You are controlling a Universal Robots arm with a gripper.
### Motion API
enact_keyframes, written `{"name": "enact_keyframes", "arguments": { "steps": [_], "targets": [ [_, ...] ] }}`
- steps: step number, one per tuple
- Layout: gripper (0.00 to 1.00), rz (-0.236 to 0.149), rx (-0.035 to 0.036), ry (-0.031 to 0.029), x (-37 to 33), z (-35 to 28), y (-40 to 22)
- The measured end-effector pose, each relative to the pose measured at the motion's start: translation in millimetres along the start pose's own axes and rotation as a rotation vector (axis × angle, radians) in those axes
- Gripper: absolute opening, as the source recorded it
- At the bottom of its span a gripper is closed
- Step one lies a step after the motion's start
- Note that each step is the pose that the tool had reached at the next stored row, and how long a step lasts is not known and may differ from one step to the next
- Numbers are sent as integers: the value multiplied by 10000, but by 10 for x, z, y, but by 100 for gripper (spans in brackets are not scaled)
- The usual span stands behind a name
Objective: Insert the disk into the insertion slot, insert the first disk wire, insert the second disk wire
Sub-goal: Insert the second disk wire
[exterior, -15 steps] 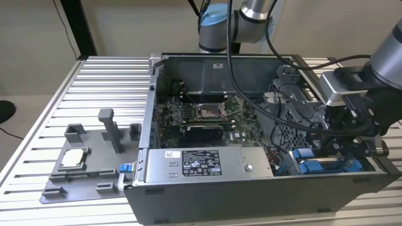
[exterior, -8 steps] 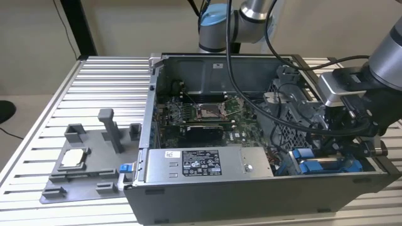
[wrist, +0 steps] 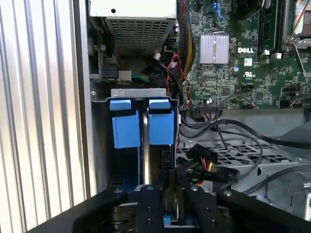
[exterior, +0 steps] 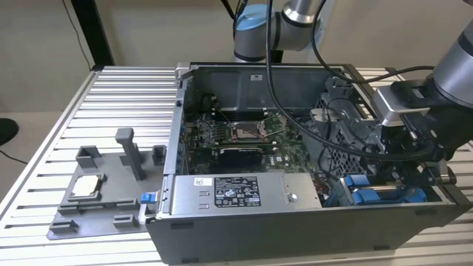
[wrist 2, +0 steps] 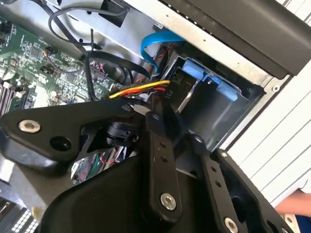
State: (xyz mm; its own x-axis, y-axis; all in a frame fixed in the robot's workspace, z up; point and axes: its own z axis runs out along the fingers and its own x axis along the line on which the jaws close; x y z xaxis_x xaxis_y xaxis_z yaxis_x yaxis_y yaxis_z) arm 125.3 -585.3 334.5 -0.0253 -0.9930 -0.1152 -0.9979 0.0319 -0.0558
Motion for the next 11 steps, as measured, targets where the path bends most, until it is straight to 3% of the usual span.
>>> {"name": "enact_keyframes", "arguments": {
  "steps": [4,11],
  "targets": [
    [100,-1,0,15,-10,-78,-5],
    [100,0,1,17,-41,-311,-18]
  ]
}}
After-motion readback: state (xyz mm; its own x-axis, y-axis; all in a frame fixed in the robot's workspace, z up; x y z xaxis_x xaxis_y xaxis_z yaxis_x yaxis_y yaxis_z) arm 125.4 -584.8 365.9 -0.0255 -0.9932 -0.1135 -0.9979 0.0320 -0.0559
